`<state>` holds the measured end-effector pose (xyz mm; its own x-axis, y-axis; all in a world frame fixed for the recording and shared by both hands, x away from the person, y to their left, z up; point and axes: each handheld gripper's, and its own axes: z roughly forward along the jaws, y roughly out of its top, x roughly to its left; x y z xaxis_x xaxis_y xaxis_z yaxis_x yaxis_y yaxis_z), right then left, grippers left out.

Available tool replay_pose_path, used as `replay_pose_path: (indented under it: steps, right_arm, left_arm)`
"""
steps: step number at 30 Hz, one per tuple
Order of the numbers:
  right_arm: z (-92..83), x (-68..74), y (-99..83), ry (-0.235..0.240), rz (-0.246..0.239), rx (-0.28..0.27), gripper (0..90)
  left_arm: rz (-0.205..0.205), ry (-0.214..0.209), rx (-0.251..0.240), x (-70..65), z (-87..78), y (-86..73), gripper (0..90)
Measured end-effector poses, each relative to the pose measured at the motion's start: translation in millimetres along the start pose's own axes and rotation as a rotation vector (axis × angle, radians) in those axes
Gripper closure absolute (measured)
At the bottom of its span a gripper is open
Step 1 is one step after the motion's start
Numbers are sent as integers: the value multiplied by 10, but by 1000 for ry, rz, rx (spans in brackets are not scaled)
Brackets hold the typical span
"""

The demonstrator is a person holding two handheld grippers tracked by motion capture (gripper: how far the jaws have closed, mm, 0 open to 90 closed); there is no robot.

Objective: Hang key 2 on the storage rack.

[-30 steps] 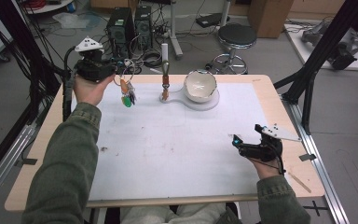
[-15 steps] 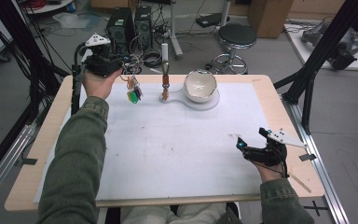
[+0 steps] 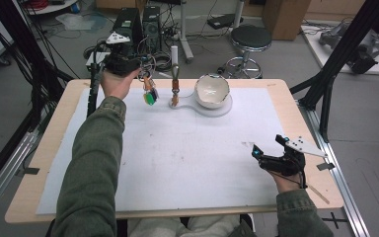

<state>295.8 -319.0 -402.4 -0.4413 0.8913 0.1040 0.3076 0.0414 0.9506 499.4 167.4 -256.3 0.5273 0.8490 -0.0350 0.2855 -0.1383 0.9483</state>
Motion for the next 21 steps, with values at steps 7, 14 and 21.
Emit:
replay_pose_path:
  steps: [7,14,21]
  right_arm:
    - [-8,4,2,-4,-3,-6,6]
    - [-5,15,-5,4,-4,0,6]
    - [-2,13,-8,6,-6,-2,6]
  left_arm:
    - [-15,-11,11,-19,144,-53,865]
    - [-41,-24,18,-58,267,-99,865]
    - [-19,-30,33,-123,350,-99,865]
